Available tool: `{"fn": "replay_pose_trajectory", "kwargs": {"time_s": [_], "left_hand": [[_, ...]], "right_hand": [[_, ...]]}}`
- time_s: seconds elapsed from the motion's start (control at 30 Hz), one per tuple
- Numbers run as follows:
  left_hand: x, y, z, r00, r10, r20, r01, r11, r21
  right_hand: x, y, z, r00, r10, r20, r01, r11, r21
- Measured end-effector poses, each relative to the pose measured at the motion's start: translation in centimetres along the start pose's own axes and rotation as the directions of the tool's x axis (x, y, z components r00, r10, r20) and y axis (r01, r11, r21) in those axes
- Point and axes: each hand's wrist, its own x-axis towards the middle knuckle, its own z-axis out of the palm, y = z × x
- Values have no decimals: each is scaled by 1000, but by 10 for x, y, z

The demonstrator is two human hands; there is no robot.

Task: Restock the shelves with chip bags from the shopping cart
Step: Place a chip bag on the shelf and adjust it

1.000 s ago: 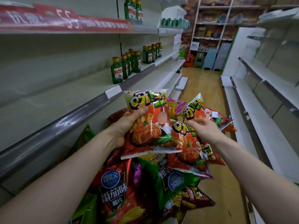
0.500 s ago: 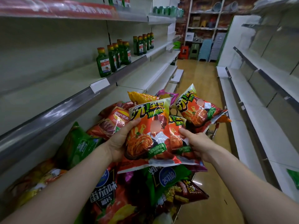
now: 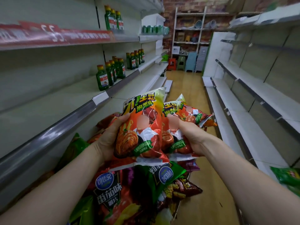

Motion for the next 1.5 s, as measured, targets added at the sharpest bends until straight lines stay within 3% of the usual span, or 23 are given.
{"fn": "replay_pose_trajectory", "kwargs": {"time_s": [0.1,0.2,0.37,0.47,0.7,1.07,1.5], "left_hand": [[-16,12,17,998,57,-9,-57,996,74],[-24,17,36,997,70,-6,-69,990,119],[-28,20,81,998,49,41,-56,981,184],[-27,15,117,997,-3,73,-16,965,261],[-29,-7,219,977,-73,202,3,945,327],[-71,-74,414,840,-179,513,-41,921,388],[-136,-165,589,615,-358,703,-10,888,460]], "right_hand": [[-30,-11,5,999,-4,-41,5,1000,27],[-66,-19,0,982,-113,-154,115,993,9],[-133,-28,-30,895,-281,-347,265,960,-94],[-175,-30,-53,814,-342,-470,334,937,-103],[-286,-33,-113,547,-435,-715,422,881,-213],[-492,-9,-204,319,-417,-851,464,852,-244],[-697,50,-245,291,-160,-943,326,944,-60]]}}
